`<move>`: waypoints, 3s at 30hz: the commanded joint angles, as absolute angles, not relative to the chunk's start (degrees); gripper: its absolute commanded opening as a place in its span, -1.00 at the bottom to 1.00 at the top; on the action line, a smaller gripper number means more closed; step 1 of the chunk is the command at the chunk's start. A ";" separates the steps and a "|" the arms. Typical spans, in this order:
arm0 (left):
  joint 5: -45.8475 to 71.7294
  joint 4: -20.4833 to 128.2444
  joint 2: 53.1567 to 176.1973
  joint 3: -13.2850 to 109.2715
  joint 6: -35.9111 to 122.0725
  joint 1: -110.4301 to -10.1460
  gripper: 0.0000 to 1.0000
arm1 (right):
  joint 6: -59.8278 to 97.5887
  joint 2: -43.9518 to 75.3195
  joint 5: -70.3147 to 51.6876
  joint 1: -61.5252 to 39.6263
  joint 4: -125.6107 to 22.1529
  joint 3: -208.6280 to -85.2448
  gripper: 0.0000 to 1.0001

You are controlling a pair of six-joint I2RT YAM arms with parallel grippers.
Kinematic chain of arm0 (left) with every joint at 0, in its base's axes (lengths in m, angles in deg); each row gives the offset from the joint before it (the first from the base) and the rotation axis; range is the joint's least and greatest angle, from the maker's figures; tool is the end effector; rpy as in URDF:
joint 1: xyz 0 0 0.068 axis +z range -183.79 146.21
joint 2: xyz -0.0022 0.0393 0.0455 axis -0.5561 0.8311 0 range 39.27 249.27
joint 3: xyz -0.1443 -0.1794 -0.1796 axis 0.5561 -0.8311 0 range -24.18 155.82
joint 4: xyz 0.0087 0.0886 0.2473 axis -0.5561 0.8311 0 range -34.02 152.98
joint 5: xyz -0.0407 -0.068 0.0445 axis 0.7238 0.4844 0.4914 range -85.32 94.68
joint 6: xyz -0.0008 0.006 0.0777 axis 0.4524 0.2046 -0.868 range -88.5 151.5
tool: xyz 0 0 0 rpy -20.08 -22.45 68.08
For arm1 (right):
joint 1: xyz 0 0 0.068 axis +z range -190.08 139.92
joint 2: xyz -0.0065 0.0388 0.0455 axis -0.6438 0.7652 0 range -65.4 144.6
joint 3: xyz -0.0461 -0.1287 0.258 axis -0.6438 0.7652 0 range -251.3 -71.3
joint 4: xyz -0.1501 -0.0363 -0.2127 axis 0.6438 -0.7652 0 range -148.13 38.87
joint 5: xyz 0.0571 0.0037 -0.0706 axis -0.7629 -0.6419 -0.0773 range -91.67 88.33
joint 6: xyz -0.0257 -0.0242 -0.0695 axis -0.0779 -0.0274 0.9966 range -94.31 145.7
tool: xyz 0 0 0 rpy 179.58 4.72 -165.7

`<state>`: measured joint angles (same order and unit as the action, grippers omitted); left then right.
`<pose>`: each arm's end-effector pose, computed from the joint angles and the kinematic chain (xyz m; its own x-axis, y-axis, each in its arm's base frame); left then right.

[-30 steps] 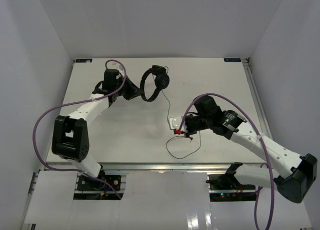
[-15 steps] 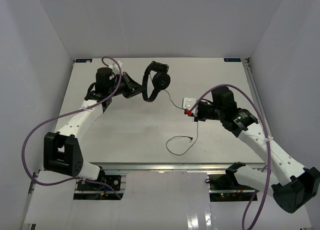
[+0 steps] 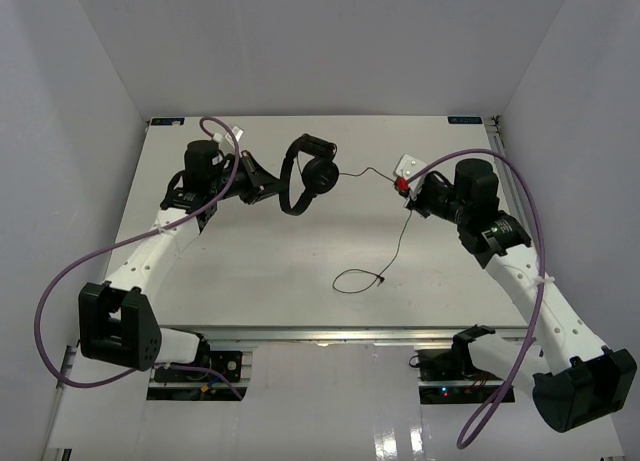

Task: Wrap the headphones

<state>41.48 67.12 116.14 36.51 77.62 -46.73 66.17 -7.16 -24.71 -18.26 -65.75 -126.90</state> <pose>0.3050 -0.1111 0.3204 -0.8132 -0.4053 -0.4176 0.1614 0.5324 -0.8310 0.2213 0.1166 0.3632 0.2377 -0.5483 -0.8018 -0.7029 0.4726 -0.5316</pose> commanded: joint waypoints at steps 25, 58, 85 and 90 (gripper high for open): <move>49.11 65.39 102.85 32.41 81.15 -44.62 -1.00 | 55.74 -7.39 -21.89 -35.34 -53.98 -120.36 -0.85; 47.63 63.27 96.93 26.76 88.05 -41.79 -1.00 | 54.07 -14.03 -28.04 -45.35 -54.40 -112.31 -0.85; 14.70 69.96 123.88 39.45 80.73 -41.79 -1.00 | 83.26 -17.60 -40.35 -11.79 -83.64 -131.00 -0.85; 13.68 70.29 128.52 41.19 77.98 -42.55 -1.00 | 84.78 -14.22 -37.72 -8.59 -84.28 -135.00 -0.85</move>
<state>17.49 71.35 127.73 37.41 80.58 -42.39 82.99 -16.46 -39.48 -10.84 -82.05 -130.89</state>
